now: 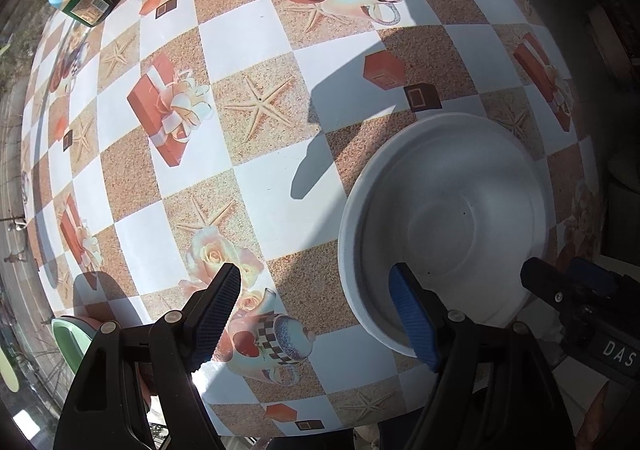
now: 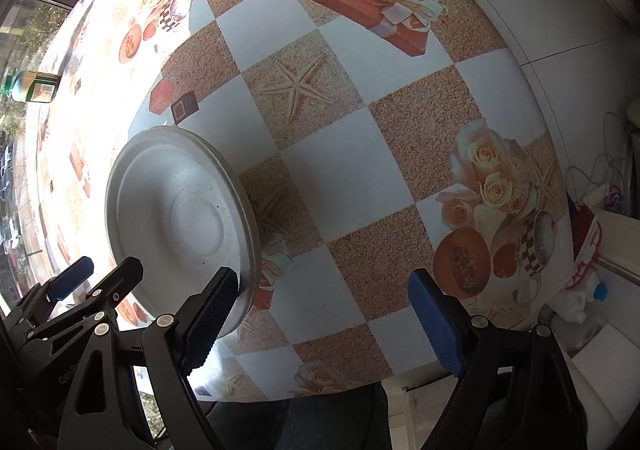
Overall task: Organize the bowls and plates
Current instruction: 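Grasp the rim of the stacked white bowls with the right gripper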
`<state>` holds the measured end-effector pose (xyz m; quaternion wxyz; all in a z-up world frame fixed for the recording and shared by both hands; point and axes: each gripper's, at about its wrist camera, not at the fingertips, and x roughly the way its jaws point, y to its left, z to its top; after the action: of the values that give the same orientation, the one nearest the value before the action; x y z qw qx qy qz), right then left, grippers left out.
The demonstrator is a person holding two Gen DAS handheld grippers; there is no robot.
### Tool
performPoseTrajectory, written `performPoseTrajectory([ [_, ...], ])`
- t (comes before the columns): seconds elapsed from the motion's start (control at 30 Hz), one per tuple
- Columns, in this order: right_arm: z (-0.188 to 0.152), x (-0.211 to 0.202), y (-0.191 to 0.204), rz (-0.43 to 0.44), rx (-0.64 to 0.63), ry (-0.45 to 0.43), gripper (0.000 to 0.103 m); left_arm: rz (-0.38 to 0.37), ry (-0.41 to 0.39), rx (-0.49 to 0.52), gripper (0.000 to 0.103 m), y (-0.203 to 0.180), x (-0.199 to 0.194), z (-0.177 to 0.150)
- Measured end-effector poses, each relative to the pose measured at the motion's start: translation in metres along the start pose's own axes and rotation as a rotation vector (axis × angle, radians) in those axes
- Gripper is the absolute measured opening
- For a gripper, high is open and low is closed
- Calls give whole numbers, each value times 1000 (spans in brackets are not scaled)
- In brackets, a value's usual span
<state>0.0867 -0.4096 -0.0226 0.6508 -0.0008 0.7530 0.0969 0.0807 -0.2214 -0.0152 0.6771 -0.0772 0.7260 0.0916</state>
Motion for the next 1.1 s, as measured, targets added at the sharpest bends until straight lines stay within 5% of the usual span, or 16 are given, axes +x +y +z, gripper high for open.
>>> performPoseTrajectory([
  [1.1,85,48,53,-78,-194,32,87,-13,37,-21,80,-30,43,48],
])
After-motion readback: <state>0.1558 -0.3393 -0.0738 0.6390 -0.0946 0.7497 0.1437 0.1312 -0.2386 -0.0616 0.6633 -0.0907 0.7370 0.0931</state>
